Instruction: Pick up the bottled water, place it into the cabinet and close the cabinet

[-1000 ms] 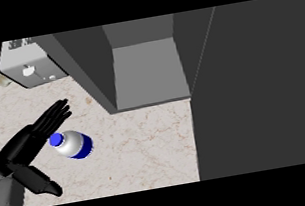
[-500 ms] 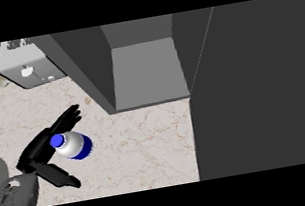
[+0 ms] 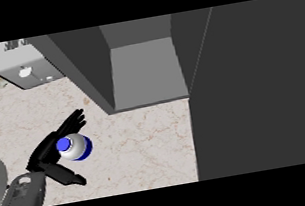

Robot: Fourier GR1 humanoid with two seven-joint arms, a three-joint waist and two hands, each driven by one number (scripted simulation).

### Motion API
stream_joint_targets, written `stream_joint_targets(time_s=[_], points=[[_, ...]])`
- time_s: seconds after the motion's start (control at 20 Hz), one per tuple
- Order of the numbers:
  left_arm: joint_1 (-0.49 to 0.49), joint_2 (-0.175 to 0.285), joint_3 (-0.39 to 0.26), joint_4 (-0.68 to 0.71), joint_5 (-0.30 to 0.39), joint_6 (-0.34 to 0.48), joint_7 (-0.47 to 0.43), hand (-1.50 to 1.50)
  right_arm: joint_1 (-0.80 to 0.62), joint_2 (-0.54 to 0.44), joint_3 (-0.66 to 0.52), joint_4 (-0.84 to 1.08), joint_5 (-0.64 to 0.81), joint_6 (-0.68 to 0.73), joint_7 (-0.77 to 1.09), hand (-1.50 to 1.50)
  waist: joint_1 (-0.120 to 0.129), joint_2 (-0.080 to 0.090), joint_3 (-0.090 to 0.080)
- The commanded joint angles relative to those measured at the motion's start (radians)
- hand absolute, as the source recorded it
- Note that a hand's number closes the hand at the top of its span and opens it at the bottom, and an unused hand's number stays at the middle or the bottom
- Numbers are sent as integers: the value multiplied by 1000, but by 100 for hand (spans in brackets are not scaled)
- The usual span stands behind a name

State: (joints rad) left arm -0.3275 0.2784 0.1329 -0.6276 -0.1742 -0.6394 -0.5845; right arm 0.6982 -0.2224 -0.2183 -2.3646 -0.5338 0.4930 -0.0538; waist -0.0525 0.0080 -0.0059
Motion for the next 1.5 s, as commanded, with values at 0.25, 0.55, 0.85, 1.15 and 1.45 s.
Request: stream_joint_targets(time_s=[0.25, 0.55, 0.85, 1.15, 1.45], points=[[-49, 1, -11, 138, 43, -159, -160, 150, 108, -4, -37, -153, -121, 1, 2, -150, -9, -2, -1], [-53, -65, 6, 179, 127, -216, -120, 150, 130, -13, -42, -168, -117, -2, -26, -150, -1, -4, -1], [-77, 15, -18, 168, 136, -297, -155, 150, 125, -34, -61, -130, -113, 11, -58, -150, 12, -3, 0], [13, -48, 239, 145, 346, 144, -181, 150, 148, -22, -73, -110, -92, -6, -93, -150, 56, -13, 0], [-29, -58, 226, 67, 350, 217, -152, 150, 180, -87, -111, -208, -220, -46, 3, -150, 45, -9, 4]])
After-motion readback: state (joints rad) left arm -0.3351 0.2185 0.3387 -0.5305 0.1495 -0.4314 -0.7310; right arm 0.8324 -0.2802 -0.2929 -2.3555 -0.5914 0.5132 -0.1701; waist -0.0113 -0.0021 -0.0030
